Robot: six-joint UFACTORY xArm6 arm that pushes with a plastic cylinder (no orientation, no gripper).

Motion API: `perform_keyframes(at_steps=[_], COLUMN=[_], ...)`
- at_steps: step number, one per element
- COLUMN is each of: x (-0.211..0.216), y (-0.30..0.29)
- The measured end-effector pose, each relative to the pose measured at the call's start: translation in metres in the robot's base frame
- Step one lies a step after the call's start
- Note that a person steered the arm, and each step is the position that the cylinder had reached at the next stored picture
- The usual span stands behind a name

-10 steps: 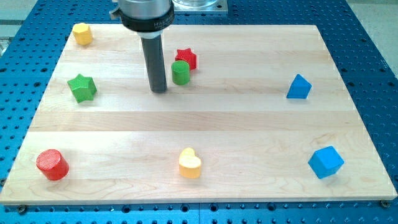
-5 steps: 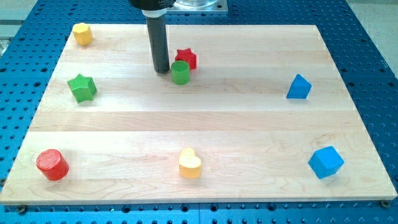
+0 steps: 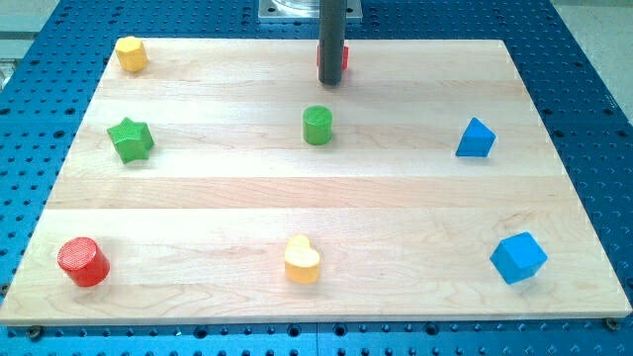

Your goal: Push the red star parallel to the right of the yellow hexagon

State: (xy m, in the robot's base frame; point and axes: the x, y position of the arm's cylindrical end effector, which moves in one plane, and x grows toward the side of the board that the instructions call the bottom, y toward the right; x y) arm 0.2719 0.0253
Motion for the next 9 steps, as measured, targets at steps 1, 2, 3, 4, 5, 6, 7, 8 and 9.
perform_keyframes(at_steps=[1, 2, 3, 4, 5, 6, 7, 8, 9], x=[0.010, -0.016, -0.057, -0.057, -0.057, -0.057, -0.041, -0.031, -0.030], y=[0.055, 0.110, 0.085, 0.042, 0.013, 0.015, 0.063, 0.037, -0.010])
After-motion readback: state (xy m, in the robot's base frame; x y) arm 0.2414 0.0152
